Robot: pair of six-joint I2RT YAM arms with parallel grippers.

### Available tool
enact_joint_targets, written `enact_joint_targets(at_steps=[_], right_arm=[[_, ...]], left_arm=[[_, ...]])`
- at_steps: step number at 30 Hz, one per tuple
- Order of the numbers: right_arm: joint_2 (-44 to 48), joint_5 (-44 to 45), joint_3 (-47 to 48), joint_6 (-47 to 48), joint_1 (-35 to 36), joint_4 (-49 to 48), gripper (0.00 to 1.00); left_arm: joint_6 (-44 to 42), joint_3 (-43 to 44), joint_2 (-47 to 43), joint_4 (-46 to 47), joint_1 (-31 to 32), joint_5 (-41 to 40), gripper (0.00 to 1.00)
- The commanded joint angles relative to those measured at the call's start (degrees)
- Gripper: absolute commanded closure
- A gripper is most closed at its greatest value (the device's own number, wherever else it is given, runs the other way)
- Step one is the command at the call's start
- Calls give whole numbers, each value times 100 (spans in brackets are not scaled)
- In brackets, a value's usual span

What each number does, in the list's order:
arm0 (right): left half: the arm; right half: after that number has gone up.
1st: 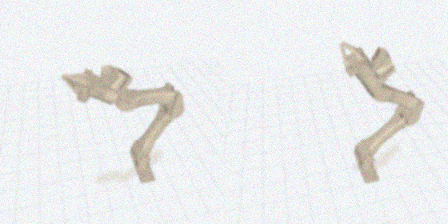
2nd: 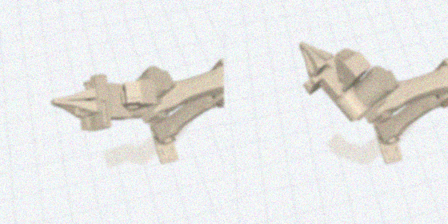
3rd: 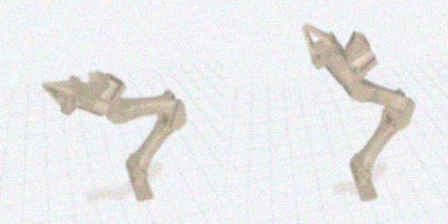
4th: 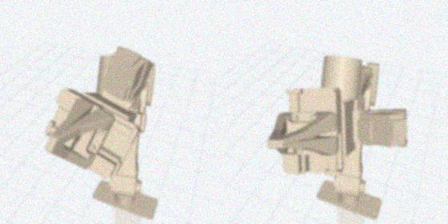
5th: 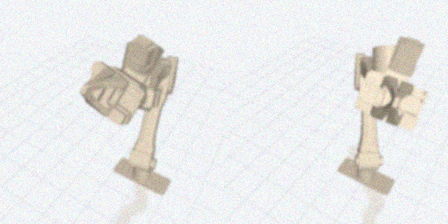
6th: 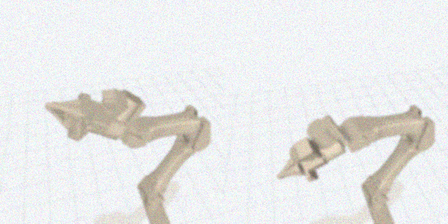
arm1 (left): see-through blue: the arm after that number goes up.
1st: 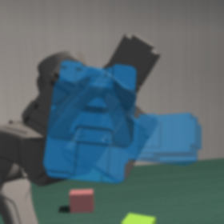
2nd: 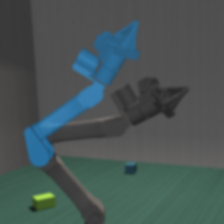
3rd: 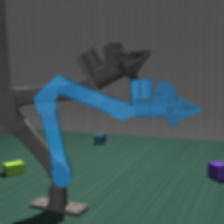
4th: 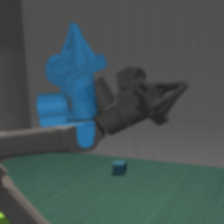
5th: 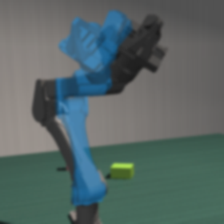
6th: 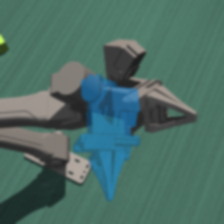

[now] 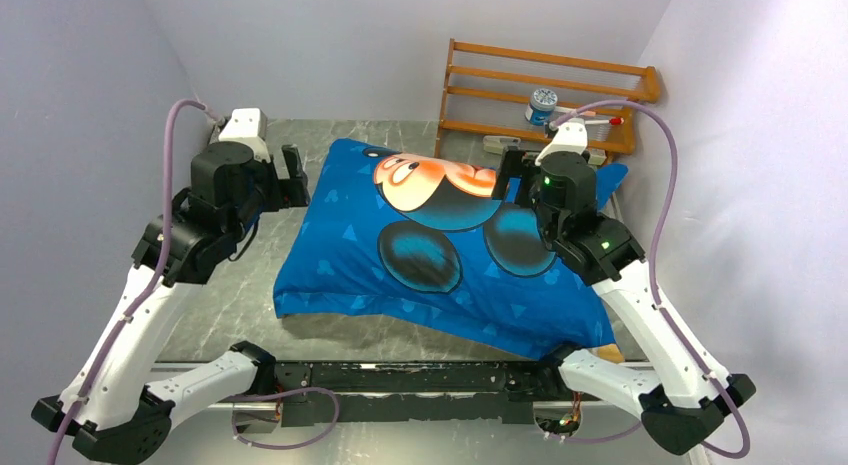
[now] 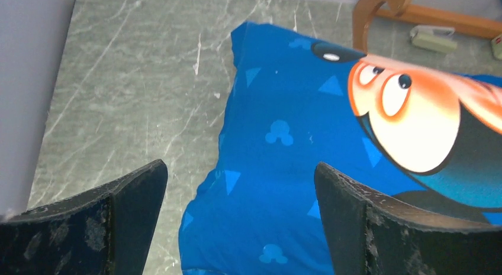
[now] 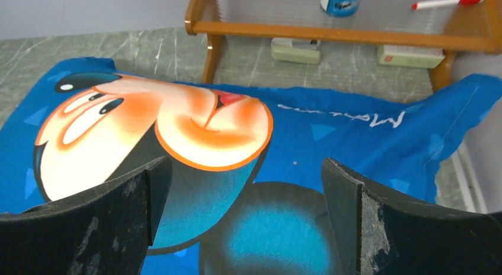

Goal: Remove the pillowcase from the pillow
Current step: Turn over the pillow at the center of the board.

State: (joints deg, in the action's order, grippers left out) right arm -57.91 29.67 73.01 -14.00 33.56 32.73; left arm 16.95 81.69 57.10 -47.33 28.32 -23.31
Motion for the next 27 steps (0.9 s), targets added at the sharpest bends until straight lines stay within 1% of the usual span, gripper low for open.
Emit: enact_joint_targets(at_steps=[1,6,9,11,13,15,17,19,20,22,24,25,26,27], right_arm=[[205,-700,-501,-379,-365,-221,0],[299,-1440,-1183,-596,-799,-360,0],[195,-1512,-1435,-754,-1019,-303,0],[52,-1398,-1529,-859,-1132,-237,0],[-166,-1331,-1600,-942,-1237,-222,0],[-547,-1529,-1650,-970,-1319,-266,0],[-1002,-2030,-1706,-1018,-1351,-370,0],[-1523,-2606,-1814,-1059,-1208,-624,5],[-1793,-2762,-1868,-1117,-1032,-752,9],[-2289,-2920,-1999,-1259,-568,-1063,29],[-2662,-3040,-2219,-1457,-179,-1465,54],[-2790,-3095,-2367,-1564,-17,-1684,73],[-2879,-3139,-2518,-1686,153,-1887,82],[-2920,-3172,-2658,-1749,299,-2060,87]], left_arm=[[212,-476,-211,206,-32,109,3],[403,-1200,-431,419,-43,384,3],[487,-1590,-448,525,-56,590,3],[515,-1780,-365,598,-62,737,3],[565,-1995,-235,733,-72,907,3],[595,-2182,-40,926,-78,1127,3],[606,-2332,218,1168,-91,1359,3],[605,-2485,518,1456,-129,1604,3],[604,-2542,685,1592,-158,1802,3],[617,-2660,1004,1851,-221,2083,3],[645,-2776,1242,2135,-320,2366,3],[656,-2835,1303,2268,-370,2497,3],[672,-2897,1339,2387,-419,2612,3],[686,-2960,1355,2491,-472,2721,3]])
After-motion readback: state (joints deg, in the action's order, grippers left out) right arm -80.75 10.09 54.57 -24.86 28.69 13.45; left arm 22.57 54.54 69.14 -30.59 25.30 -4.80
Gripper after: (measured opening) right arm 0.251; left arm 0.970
